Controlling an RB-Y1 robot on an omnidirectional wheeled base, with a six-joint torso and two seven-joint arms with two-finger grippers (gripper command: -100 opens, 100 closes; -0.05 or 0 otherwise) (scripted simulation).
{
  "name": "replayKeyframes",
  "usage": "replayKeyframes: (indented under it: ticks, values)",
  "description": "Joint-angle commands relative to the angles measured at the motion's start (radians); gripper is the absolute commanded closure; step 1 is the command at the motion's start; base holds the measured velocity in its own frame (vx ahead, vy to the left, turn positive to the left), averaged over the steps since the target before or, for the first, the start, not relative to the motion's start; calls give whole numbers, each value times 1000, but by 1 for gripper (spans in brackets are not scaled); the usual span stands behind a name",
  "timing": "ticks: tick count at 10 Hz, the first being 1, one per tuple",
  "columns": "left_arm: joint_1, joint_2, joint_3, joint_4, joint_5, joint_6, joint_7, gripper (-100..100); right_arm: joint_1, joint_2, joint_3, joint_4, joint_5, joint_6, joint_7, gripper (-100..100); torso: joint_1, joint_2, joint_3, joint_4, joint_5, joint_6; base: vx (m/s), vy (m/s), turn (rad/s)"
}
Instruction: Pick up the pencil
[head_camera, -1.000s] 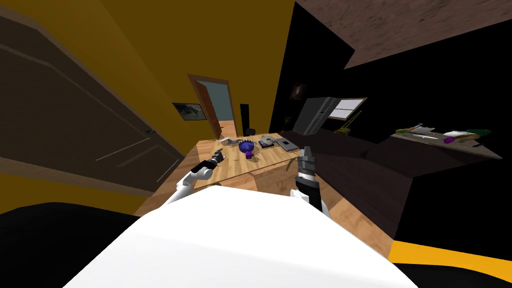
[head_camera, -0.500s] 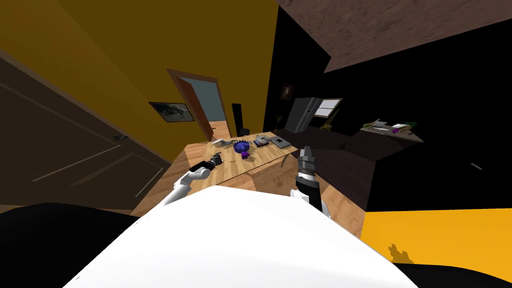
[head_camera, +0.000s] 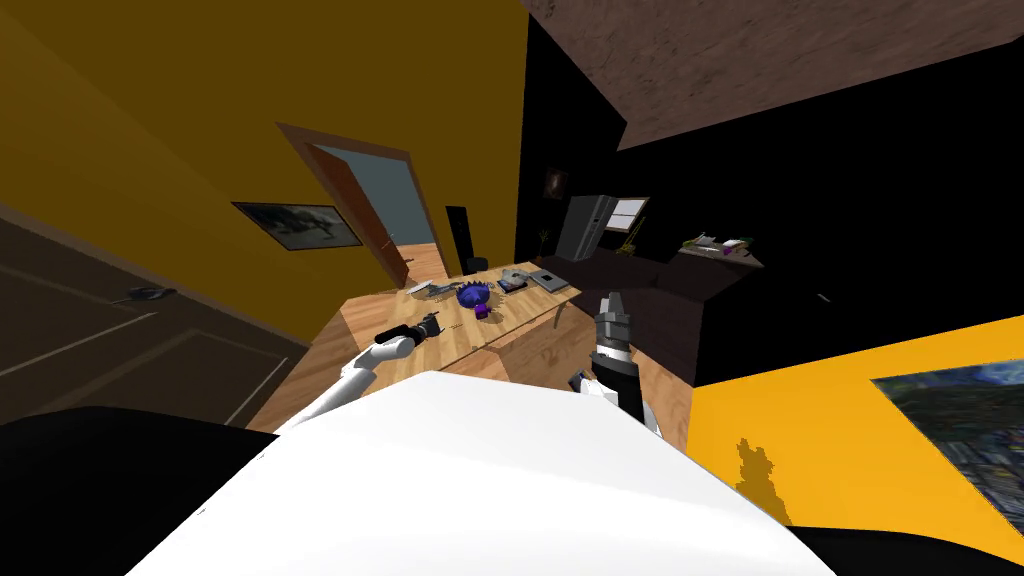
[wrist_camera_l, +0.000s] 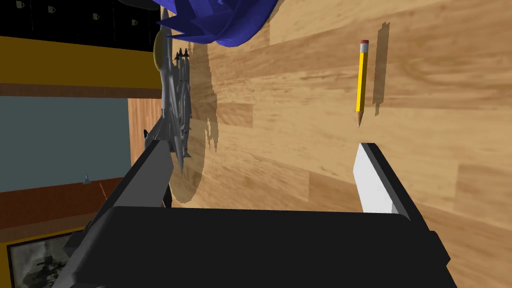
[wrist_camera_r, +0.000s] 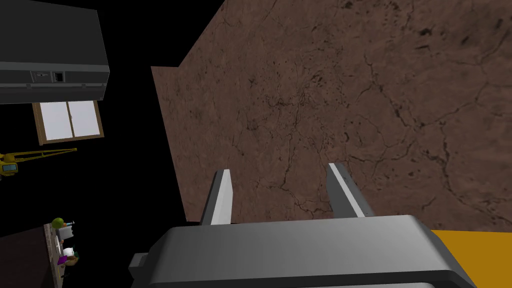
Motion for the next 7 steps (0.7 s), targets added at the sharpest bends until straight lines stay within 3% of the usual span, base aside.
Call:
replayKeyframes:
  ticks: [1, 3, 4, 6, 7]
  values:
    - [-5, 33, -5, 50, 50, 50, 14, -100, 0, 0, 0, 0, 0, 0, 0, 0, 0, 0, 0, 0, 0, 0, -29, 32, -319]
    - [-5, 33, -5, 59, 91, 57, 14, -100, 0, 0, 0, 0, 0, 0, 0, 0, 0, 0, 0, 0, 0, 0, -15, 22, -108]
    - [-8, 61, -15, 94, 120, 98, 23, -100, 0, 0, 0, 0, 0, 0, 0, 0, -1, -1, 0, 0, 0, -1, -15, 9, -316]
    - [-8, 61, -15, 111, 162, 98, 23, -100, 0, 0, 0, 0, 0, 0, 0, 0, -1, -1, -1, 0, 0, 0, -11, 18, -128]
    - [-9, 87, -26, 157, 202, 138, 32, -100, 0, 0, 0, 0, 0, 0, 0, 0, -1, -1, -1, 0, 0, -1, -10, 13, -421]
